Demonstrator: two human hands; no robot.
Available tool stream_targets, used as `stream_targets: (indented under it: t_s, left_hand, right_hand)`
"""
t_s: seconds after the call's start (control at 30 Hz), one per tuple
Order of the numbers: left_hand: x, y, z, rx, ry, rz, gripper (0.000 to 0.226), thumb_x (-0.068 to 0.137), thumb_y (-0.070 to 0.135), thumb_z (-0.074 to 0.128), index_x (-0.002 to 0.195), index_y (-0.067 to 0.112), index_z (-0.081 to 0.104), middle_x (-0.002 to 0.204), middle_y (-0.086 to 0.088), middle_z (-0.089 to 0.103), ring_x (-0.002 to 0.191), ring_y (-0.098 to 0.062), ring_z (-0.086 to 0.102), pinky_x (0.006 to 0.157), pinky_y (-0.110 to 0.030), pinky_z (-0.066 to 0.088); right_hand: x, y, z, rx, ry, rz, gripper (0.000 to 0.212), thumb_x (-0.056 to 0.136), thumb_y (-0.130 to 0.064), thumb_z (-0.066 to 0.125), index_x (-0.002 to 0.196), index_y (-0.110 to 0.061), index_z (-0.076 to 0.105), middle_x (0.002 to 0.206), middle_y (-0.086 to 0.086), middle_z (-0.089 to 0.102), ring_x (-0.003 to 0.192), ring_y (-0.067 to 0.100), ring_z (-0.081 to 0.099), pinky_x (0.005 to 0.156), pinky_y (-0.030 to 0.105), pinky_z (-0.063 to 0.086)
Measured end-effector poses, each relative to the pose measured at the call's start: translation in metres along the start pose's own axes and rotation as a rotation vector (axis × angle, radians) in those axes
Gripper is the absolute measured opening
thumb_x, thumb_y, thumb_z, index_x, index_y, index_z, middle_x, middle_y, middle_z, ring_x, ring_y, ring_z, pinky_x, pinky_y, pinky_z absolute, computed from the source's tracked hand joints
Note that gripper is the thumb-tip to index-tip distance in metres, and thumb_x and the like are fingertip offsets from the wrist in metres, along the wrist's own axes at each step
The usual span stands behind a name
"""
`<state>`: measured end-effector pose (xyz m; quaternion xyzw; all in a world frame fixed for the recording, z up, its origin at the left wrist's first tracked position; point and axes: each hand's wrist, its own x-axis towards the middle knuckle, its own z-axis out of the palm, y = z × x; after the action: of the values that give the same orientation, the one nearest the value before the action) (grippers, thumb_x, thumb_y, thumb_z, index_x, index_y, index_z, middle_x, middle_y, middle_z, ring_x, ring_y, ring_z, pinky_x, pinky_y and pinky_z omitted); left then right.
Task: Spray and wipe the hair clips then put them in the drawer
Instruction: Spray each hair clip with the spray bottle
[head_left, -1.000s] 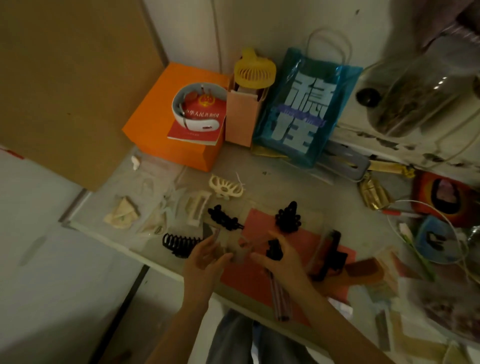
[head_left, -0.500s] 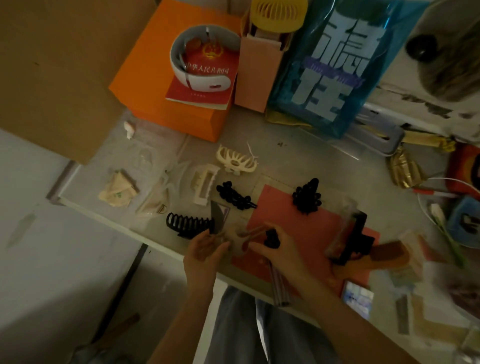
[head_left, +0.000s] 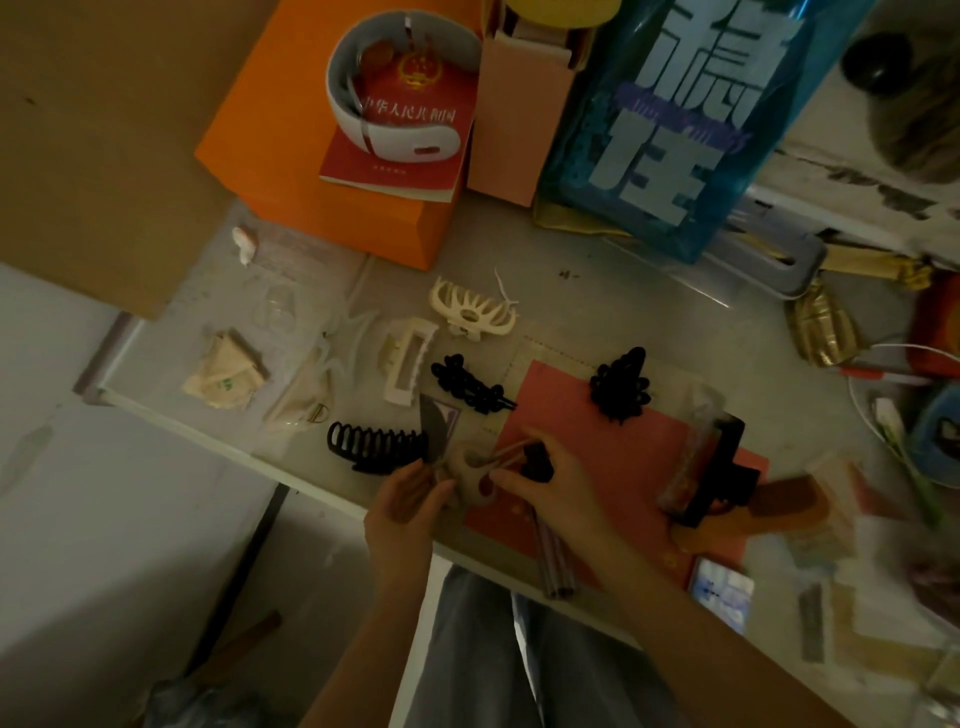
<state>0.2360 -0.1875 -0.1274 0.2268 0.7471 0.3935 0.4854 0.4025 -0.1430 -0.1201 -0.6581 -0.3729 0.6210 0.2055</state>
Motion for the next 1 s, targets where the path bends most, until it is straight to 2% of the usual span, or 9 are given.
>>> stream_targets:
  t_s: [0.1,0.3,0.5,0.6,0.67,0.73,0.83,0.93,1.0]
  left_hand:
    - [-0.002,0.003,0.001,0.01,0.001,0.018,0.033,0.075,0.01,0.074,0.103,0.024,0.064,0.099,0.004,0.07,0.095,-0.006,0.066,0.084,-0.025,0.051]
    - [-0.003,0.022,0.003,0.07,0.061,0.112,0.031,0.078,0.012,0.075,0.104,0.024,0.062,0.094,0.011,0.067,0.091,-0.005,0.064,0.079,-0.021,0.048]
    - [-0.002,0.052,0.025,0.153,-0.036,0.229,0.034,0.078,0.011,0.075,0.11,0.016,0.063,0.108,0.001,0.066,0.104,-0.016,0.062,0.09,-0.027,0.047]
    - [-0.006,0.064,0.046,0.207,-0.161,0.257,0.041,0.079,0.016,0.075,0.117,0.019,0.06,0.117,0.003,0.062,0.11,-0.013,0.058,0.089,-0.018,0.045]
    - [-0.008,0.071,0.061,0.267,-0.244,0.286,0.045,0.079,0.02,0.076,0.12,0.022,0.058,0.12,0.005,0.06,0.112,-0.01,0.055,0.087,-0.014,0.043]
    - [-0.01,0.078,0.077,0.351,-0.324,0.325,0.047,0.078,0.024,0.077,0.12,0.025,0.056,0.122,0.007,0.057,0.113,-0.009,0.053,0.091,-0.021,0.043]
    - [-0.012,0.086,0.101,0.463,-0.437,0.355,0.059,0.08,0.027,0.076,0.132,0.017,0.052,0.133,0.001,0.055,0.119,-0.015,0.053,0.102,-0.037,0.045]
    - [-0.014,0.093,0.125,0.527,-0.499,0.407,0.065,0.078,0.024,0.077,0.136,0.015,0.049,0.136,-0.003,0.052,0.125,-0.017,0.049,0.107,-0.039,0.04]
    - [-0.013,0.094,0.14,0.534,-0.551,0.434,0.067,0.078,0.022,0.077,0.137,0.014,0.048,0.135,-0.002,0.05,0.125,-0.017,0.047,0.108,-0.034,0.038]
  right_hand:
    - [-0.003,-0.002,-0.004,0.021,0.013,-0.01,0.063,0.078,-0.027,0.077,0.132,-0.026,0.046,0.12,-0.004,0.06,0.101,0.019,0.064,0.081,0.038,0.058]
    - [-0.012,-0.008,-0.022,0.108,0.099,-0.024,0.068,0.078,-0.027,0.078,0.136,-0.027,0.043,0.123,-0.004,0.057,0.101,0.019,0.064,0.081,0.04,0.058]
    - [-0.028,-0.013,-0.054,0.095,0.184,-0.108,0.069,0.079,-0.026,0.077,0.139,-0.026,0.042,0.122,-0.015,0.05,0.112,0.005,0.053,0.09,0.021,0.051]
    - [-0.037,-0.016,-0.071,0.069,0.242,-0.127,0.067,0.08,-0.024,0.076,0.138,-0.025,0.043,0.121,-0.011,0.052,0.104,-0.003,0.052,0.083,0.007,0.044]
    - [-0.042,-0.015,-0.082,0.057,0.277,-0.137,0.067,0.08,-0.024,0.076,0.138,-0.023,0.043,0.124,-0.009,0.052,0.113,0.004,0.051,0.093,0.018,0.044]
    - [-0.048,-0.014,-0.093,0.048,0.317,-0.153,0.065,0.08,-0.024,0.076,0.136,-0.026,0.044,0.119,-0.016,0.051,0.117,0.007,0.049,0.099,0.027,0.044]
    - [-0.055,-0.012,-0.108,0.066,0.365,-0.167,0.065,0.08,-0.026,0.076,0.133,-0.035,0.041,0.119,-0.028,0.041,0.12,0.0,0.04,0.103,0.027,0.041]
    - [-0.059,-0.005,-0.12,0.101,0.385,-0.133,0.069,0.08,-0.029,0.075,0.139,-0.033,0.039,0.135,-0.015,0.042,0.127,0.016,0.046,0.106,0.043,0.042]
    - [-0.061,-0.001,-0.126,0.141,0.395,-0.129,0.069,0.08,-0.027,0.075,0.138,-0.033,0.038,0.136,0.007,0.053,0.121,0.035,0.054,0.099,0.051,0.046]
